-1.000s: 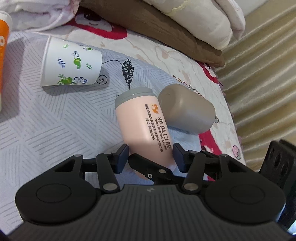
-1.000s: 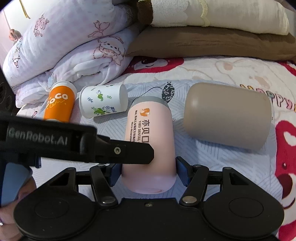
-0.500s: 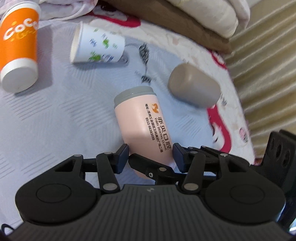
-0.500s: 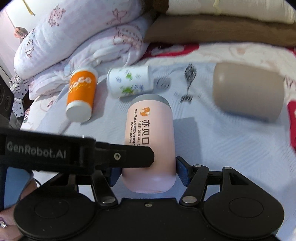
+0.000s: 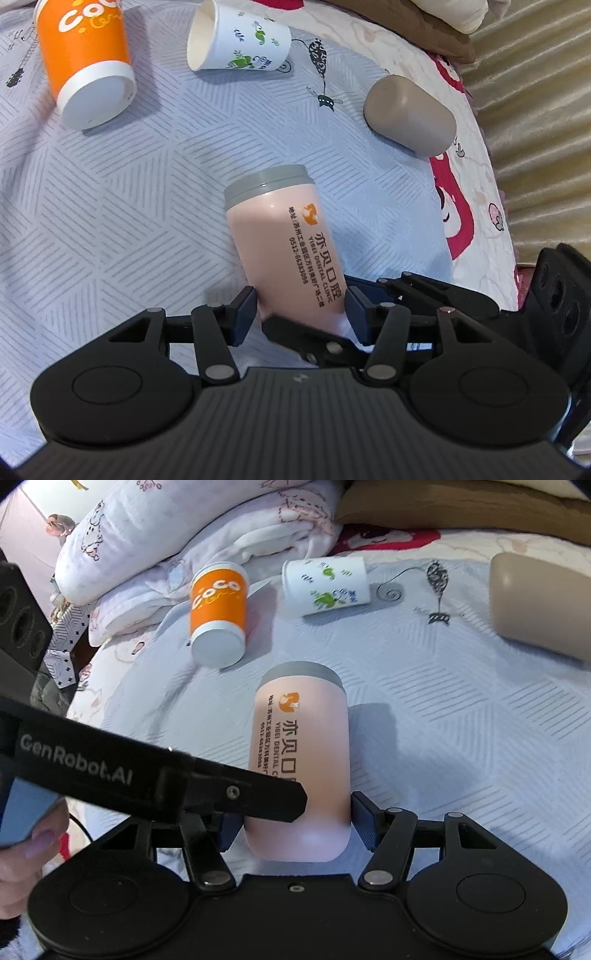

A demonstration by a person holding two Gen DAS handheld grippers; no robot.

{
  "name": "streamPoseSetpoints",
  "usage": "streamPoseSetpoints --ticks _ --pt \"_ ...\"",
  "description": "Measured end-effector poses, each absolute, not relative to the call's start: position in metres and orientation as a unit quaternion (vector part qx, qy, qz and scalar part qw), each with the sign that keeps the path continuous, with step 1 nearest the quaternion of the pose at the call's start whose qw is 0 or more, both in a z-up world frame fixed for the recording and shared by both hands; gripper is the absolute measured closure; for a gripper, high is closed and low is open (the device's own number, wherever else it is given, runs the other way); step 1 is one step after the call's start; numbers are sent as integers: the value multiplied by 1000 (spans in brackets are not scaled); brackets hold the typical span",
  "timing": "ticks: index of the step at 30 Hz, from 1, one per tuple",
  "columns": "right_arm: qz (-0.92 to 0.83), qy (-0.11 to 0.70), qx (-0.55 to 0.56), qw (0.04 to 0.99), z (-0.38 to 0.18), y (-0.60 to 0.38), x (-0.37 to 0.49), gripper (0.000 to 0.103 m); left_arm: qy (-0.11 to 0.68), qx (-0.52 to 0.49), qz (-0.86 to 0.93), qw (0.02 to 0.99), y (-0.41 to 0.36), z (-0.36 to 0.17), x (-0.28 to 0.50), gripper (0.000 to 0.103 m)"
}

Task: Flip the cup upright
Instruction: 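Close the right tool on the pink cup while the left tool grips it too, then rotate the pink cup rim-up with the right tool while the left tool steadies it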

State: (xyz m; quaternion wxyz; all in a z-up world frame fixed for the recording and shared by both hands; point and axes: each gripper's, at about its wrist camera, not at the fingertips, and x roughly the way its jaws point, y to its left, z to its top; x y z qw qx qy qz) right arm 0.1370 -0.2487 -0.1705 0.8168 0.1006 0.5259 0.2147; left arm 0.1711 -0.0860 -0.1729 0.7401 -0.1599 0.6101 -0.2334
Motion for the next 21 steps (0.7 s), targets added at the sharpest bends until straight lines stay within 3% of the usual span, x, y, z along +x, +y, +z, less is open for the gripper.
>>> streamPoseSetpoints --ticks 8,10,15,18,21 --pt "277 535 168 781 -170 -266 148 24 609 -214 -238 725 -62 -185 179 49" --pt "291 529 181 776 -172 -268 152 17 612 -234 -239 717 -57 -190 185 49" --pt "280 534 174 778 -183 -262 166 18 605 -265 -241 711 -52 -202 195 46" --pt "282 540 166 775 -189 -260 170 33 597 -257 -246 719 -54 -201 197 45" --pt "289 532 146 782 -188 -256 169 33 592 -254 -246 724 -57 -201 197 44"
